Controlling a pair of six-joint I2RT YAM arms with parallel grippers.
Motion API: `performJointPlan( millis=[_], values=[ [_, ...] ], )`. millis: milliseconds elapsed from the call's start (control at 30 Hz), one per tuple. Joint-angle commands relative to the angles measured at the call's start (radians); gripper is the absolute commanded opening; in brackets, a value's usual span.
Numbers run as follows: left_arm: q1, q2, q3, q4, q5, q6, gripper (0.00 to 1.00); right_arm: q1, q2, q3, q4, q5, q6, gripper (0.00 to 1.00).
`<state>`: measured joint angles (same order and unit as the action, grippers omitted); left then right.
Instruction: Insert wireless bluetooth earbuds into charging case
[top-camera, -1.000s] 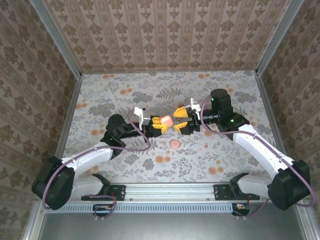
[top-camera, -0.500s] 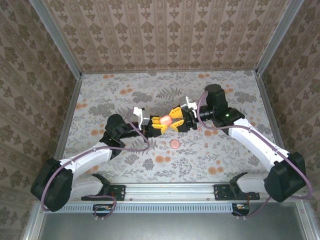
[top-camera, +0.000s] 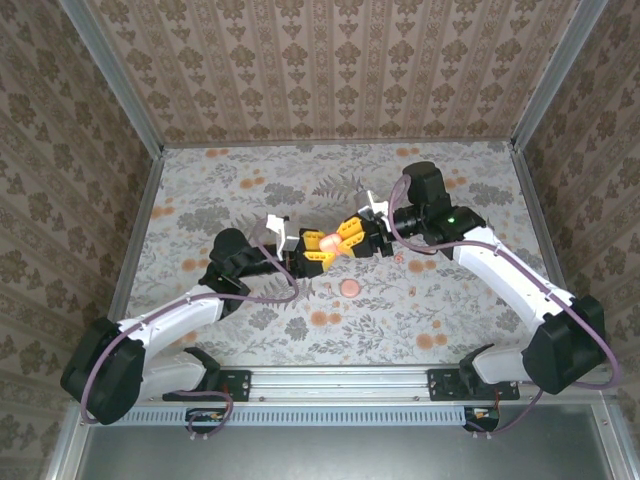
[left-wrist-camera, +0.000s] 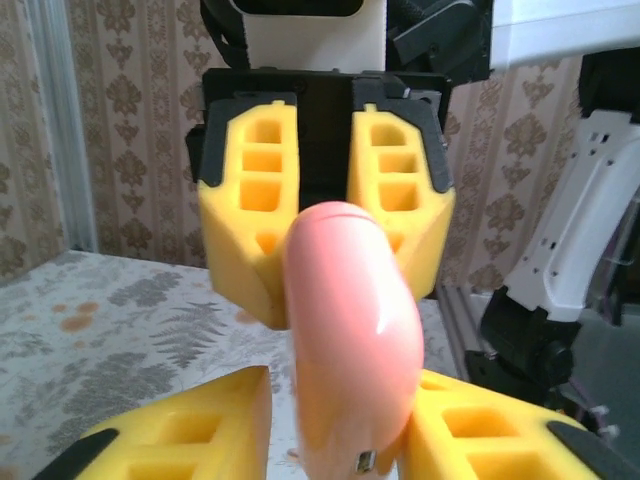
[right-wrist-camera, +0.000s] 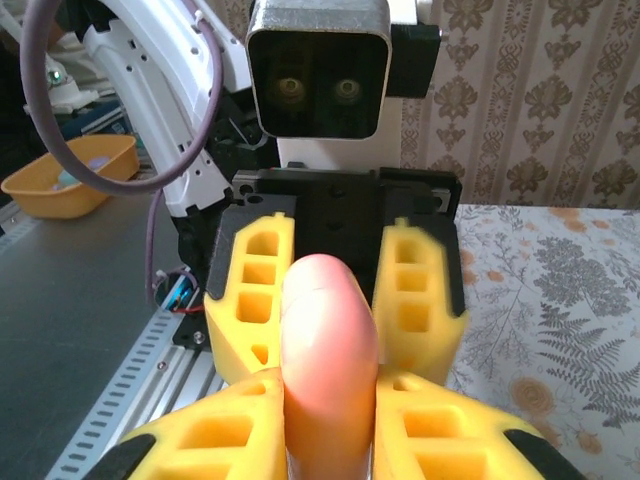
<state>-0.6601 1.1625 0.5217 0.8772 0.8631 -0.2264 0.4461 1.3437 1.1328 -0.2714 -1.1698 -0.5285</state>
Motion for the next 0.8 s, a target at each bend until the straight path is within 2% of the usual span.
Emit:
performJointPlan(
  millis=[0,33,67,133,300,500,767],
  values=[
    [0.004,-0.014,0.018,-0.025,-0.025,0.045,0.58,0.007,-0.025,0.031,-0.123,0.057,-0.11,0.2],
    [0.004,-0.023,0.018,-0.057,-0.034,0.069,0.66,0.008,-0.034,0.029,-0.154,0.102,-0.143,0.2],
    [0.004,-0.032,0.017,-0.091,-0.045,0.09,0.68,0.009,-0.043,0.025,-0.173,0.14,-0.163,0.21],
    [0.001,-0.055,0.021,-0.194,-0.063,0.166,0.68,0.008,-0.066,0.015,-0.202,0.231,-0.192,0.2],
    [-0.02,-0.118,0.057,-0.505,-0.131,0.355,0.67,0.009,-0.101,0.04,-0.337,0.363,-0.293,0.2],
    [-0.046,-0.133,0.124,-0.781,-0.197,0.509,0.65,0.022,-0.135,0.032,-0.394,0.523,-0.364,0.2],
    [-0.061,-0.102,0.173,-0.885,-0.259,0.598,0.64,0.079,-0.102,0.04,-0.434,0.637,-0.452,0.2]
  ],
)
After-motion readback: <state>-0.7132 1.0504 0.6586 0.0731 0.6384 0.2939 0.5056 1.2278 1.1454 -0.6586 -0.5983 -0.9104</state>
